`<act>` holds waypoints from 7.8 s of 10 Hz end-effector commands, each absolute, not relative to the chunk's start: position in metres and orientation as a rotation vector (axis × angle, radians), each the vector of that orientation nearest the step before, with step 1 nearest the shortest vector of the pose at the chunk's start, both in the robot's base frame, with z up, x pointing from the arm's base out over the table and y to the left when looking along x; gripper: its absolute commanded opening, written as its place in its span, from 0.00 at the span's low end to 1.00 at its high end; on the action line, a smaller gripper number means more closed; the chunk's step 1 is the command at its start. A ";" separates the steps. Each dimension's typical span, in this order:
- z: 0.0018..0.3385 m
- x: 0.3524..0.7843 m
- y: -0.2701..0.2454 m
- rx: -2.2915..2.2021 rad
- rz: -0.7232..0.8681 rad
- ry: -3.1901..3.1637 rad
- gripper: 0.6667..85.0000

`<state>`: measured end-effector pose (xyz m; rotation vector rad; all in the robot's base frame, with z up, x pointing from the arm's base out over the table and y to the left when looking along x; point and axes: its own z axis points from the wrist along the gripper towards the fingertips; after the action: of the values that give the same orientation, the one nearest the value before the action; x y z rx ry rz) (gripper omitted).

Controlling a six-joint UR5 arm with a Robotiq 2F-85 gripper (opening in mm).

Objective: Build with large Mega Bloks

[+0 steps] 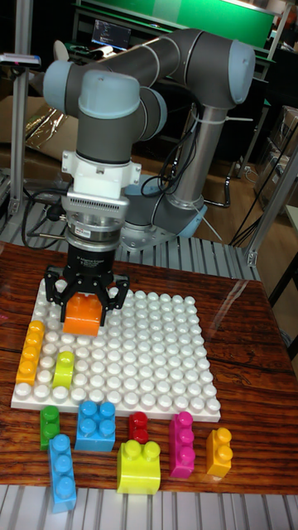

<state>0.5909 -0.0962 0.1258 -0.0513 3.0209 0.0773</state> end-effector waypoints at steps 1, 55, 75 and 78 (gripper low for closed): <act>0.127 0.589 -0.102 -0.051 0.072 3.011 0.00; 0.050 0.573 -0.099 -0.058 0.065 2.907 0.00; 0.046 0.557 -0.094 -0.233 0.120 2.958 0.46; 0.045 0.557 -0.092 -0.262 0.115 2.956 0.56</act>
<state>0.5553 -0.0939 0.0443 -0.2446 2.9647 0.1065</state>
